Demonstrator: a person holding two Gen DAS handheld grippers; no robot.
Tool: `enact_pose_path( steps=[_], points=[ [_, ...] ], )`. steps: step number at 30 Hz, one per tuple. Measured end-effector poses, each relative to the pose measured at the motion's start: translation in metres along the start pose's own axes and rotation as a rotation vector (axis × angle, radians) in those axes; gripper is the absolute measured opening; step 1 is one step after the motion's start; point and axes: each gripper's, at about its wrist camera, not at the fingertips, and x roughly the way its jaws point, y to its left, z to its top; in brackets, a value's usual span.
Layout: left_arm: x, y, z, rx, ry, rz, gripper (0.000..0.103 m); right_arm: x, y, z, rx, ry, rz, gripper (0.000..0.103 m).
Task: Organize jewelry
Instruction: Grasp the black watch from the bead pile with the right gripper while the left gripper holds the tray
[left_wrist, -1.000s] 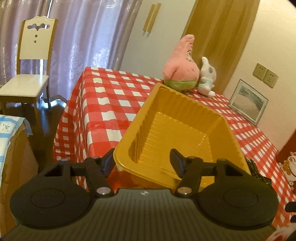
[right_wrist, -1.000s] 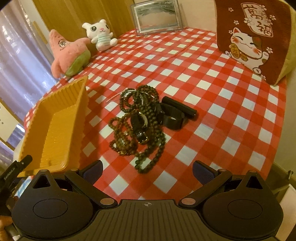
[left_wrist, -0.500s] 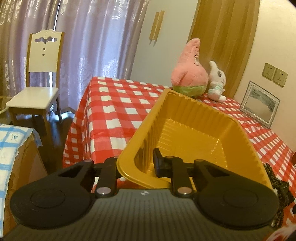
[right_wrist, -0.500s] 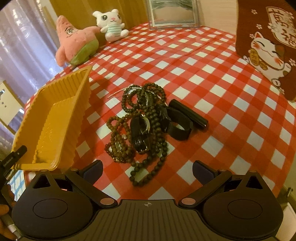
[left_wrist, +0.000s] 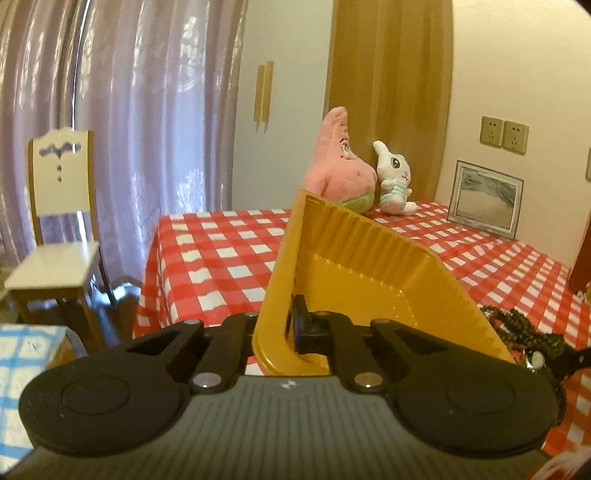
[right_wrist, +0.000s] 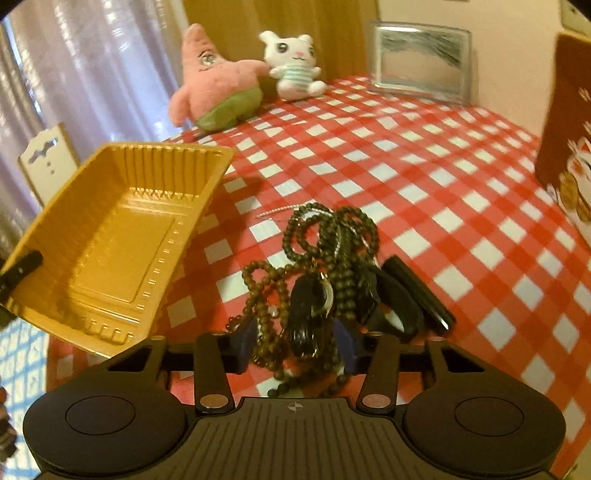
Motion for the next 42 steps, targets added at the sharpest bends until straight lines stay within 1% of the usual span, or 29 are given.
enact_pose_path(
  steps=[2,4,9,10,13,18,22,26,30,34,36,38,42],
  points=[
    [0.000,-0.002,0.000,-0.002,-0.001,0.011,0.006,0.008,-0.002,0.002,-0.010,0.008,0.001,0.037],
    [0.002,-0.003,0.000,-0.013,0.007,0.026,0.006,0.016,-0.005,0.002,-0.008,0.015,0.009,0.033],
    [0.006,-0.006,0.003,-0.001,0.013,0.035,0.007,0.029,-0.011,0.005,-0.017,0.023,0.028,0.030],
    [0.006,-0.007,0.004,0.004,0.013,0.037,0.007,0.031,-0.013,0.005,-0.016,0.023,0.031,0.028],
    [0.005,-0.010,0.006,0.019,0.010,0.038,0.006,0.031,-0.015,0.007,-0.029,0.007,0.048,0.016],
    [0.005,-0.006,0.005,0.018,0.017,0.023,0.006,0.023,-0.016,0.012,-0.005,-0.025,0.067,0.016],
    [0.008,0.000,0.005,0.010,0.025,0.007,0.006,0.011,-0.008,0.018,-0.002,-0.043,0.065,0.016],
    [0.011,0.004,0.005,0.009,0.042,-0.006,0.006,-0.007,0.006,0.025,0.000,-0.087,0.096,0.016],
    [0.014,0.007,0.006,0.008,0.050,-0.024,0.006,-0.023,0.029,0.038,0.006,-0.148,0.156,0.016],
    [0.015,0.009,0.006,0.009,0.052,-0.036,0.006,-0.028,0.058,0.049,0.005,-0.184,0.252,0.016],
    [0.017,0.010,0.006,0.004,0.055,-0.040,0.006,-0.023,0.071,0.051,-0.005,-0.178,0.285,0.016],
    [0.018,0.011,0.006,0.004,0.055,-0.045,0.006,-0.014,0.086,0.050,-0.025,-0.154,0.303,0.016],
    [0.018,0.010,0.006,0.007,0.052,-0.052,0.006,0.010,0.103,0.042,-0.049,-0.094,0.309,0.016]
  ],
)
